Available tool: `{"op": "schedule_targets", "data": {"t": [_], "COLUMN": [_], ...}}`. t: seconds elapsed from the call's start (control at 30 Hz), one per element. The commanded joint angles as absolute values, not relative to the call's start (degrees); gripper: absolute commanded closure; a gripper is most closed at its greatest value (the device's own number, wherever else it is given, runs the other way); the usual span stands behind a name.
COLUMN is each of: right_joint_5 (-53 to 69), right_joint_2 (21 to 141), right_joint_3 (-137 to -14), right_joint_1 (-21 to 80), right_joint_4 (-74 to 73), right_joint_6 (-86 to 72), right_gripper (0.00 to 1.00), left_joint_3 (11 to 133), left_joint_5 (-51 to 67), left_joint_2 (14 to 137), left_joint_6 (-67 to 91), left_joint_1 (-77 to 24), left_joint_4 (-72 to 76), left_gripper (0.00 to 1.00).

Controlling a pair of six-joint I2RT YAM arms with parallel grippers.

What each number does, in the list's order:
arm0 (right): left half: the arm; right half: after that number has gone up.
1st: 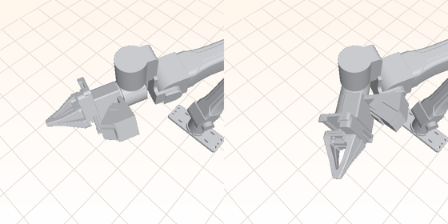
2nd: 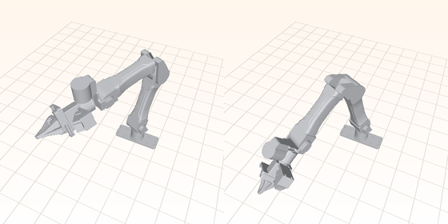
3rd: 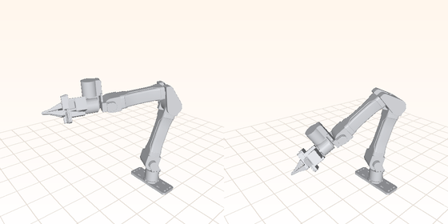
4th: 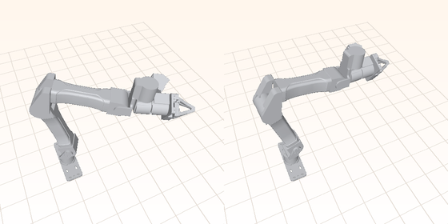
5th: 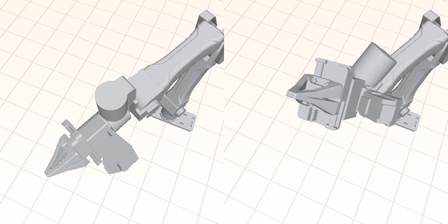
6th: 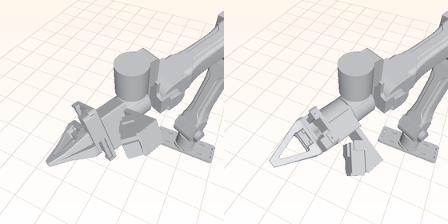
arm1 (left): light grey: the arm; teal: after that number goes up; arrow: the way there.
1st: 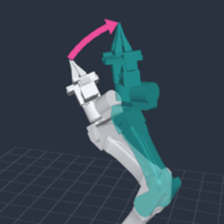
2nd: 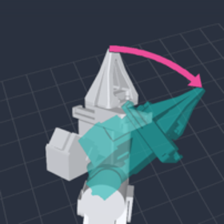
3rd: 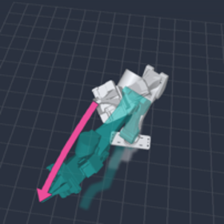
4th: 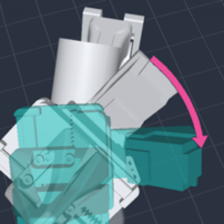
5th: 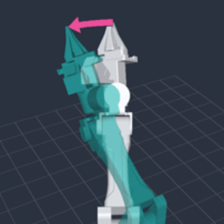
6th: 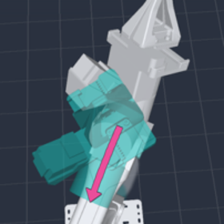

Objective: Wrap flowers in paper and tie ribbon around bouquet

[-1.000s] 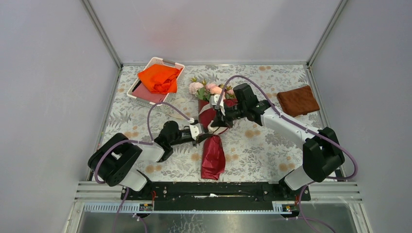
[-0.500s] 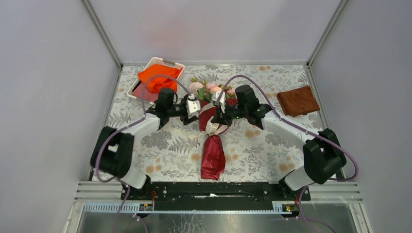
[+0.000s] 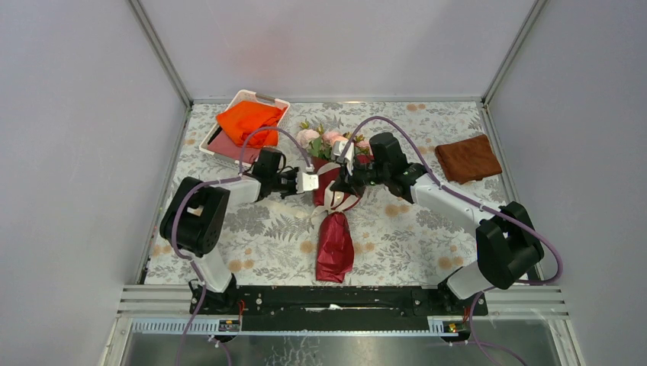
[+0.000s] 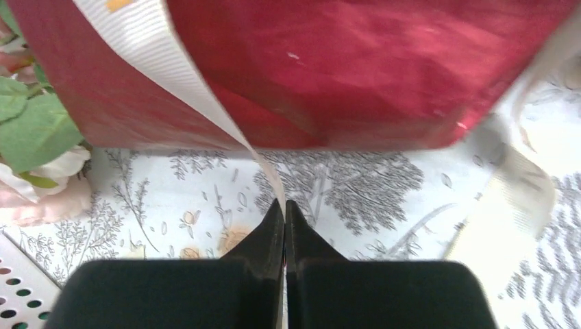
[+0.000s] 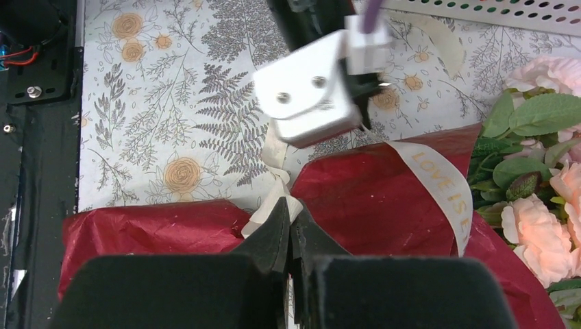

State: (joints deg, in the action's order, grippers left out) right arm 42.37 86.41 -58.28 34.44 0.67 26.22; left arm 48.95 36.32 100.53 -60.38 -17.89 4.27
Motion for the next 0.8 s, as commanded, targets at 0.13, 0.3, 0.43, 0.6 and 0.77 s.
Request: {"op": "schedule_targets", "data": {"t": [0.13, 0.3, 0.43, 0.6, 0.77], "right_joint_5": [35.61, 33.94, 32.82, 31.04, 31.39], "right_joint_2": [86.87, 86.27, 83.94, 80.16, 78.85], "right_joint_3": [-60.76, -59.79, -56.55, -51.07, -49.95], "right_joint_1": [34.12, 34.09, 34.08, 34.06, 34.11], "right_joint_4": [5.41, 5.69, 8.54, 13.90, 12.94], "right_joint_6": [18.72, 16.60, 13.55, 10.37, 10.21], "right_gripper": [1.00, 1.00, 1.00, 1.00, 1.00], "left_joint_3": [45.49, 46.79, 50.62, 55.76, 55.44], "left_joint_5": [40.66, 43.23, 39.37, 39.22, 36.26], "left_joint_2": [82.53, 70.76, 71.57, 76.50, 72.89], "left_joint_6": [-72.48, -55.73, -42.06, -41.86, -40.52], "left_joint_1": [-20.34, -23.52, -25.35, -31.12, -33.99], "left_joint_4": [-22.65, -23.49, 1.52, 18.89, 19.47], "left_gripper": [1.00, 1.00, 1.00, 1.00, 1.00]}}
